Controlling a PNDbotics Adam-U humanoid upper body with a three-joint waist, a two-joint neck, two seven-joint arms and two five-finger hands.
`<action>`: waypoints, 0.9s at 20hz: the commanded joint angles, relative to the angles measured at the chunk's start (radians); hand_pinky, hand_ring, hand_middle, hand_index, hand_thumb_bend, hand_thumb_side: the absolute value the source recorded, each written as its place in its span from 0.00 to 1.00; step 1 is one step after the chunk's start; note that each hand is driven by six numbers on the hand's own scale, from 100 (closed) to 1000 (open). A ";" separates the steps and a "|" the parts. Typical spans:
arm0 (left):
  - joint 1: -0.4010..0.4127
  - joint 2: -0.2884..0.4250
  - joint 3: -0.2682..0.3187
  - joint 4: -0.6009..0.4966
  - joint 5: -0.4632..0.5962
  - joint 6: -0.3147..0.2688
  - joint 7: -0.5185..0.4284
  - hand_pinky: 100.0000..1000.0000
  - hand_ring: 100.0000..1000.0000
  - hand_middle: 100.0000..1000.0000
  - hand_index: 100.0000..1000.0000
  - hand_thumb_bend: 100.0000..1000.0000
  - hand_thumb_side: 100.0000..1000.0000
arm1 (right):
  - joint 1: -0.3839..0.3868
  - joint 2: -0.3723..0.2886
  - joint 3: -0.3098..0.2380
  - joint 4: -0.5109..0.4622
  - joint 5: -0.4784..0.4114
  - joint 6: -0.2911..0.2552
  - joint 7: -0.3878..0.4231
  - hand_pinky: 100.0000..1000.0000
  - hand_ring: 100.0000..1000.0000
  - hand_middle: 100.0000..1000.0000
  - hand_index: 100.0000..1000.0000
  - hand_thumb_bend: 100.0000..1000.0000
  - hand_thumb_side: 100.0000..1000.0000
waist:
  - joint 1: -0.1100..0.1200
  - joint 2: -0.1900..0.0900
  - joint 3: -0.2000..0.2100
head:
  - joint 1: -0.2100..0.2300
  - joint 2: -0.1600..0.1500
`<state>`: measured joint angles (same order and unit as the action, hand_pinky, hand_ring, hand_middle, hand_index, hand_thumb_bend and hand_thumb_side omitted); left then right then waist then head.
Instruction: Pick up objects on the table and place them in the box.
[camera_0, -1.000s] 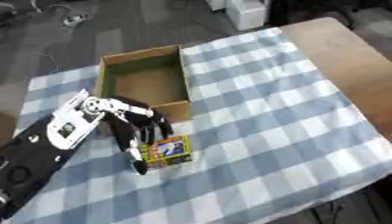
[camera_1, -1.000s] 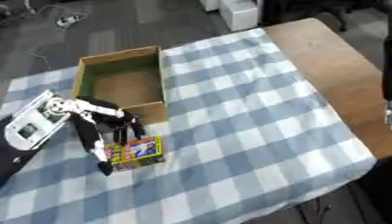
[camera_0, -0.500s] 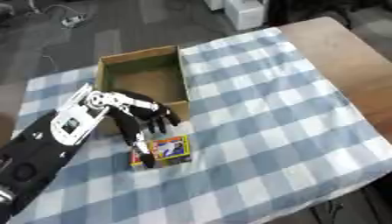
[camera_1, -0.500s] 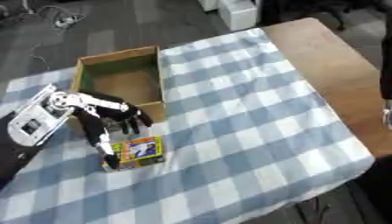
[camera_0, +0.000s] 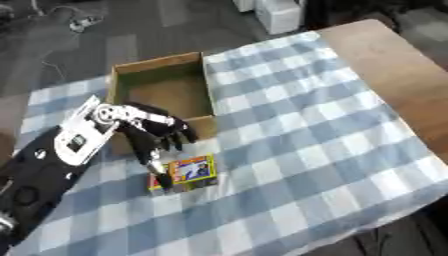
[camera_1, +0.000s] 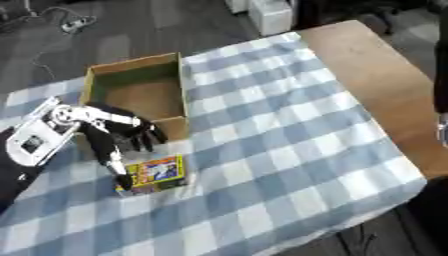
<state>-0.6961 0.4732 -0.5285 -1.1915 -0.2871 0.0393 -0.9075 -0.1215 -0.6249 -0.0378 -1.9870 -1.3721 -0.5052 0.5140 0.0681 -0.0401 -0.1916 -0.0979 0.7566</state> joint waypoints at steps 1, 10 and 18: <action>-0.026 0.005 0.001 0.004 -0.043 -0.012 0.001 0.74 0.81 0.86 0.92 1.00 0.26 | -0.014 -0.024 -0.012 -0.013 -0.001 0.001 -0.001 0.29 0.23 0.28 0.52 0.00 1.00 | -0.007 -0.009 -0.001 | -0.018 -0.001; -0.024 -0.003 -0.006 0.036 -0.135 -0.074 0.001 0.75 0.82 0.87 0.92 0.95 0.30 | -0.017 -0.023 -0.015 -0.013 -0.006 0.005 -0.009 0.29 0.23 0.28 0.52 0.00 1.00 | -0.006 -0.010 -0.004 | -0.024 -0.005; -0.037 -0.005 -0.014 -0.005 -0.274 -0.162 0.001 0.77 0.83 0.86 0.91 0.96 0.33 | -0.019 -0.024 -0.015 -0.013 -0.008 0.006 -0.011 0.29 0.23 0.28 0.52 0.00 1.00 | -0.005 -0.011 -0.006 | -0.026 -0.007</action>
<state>-0.7060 0.4567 -0.5465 -1.1726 -0.5364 -0.1065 -0.9067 -0.1292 -0.6249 -0.0433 -1.9870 -1.3778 -0.4977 0.5056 0.0681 -0.0421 -0.1966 -0.1069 0.7565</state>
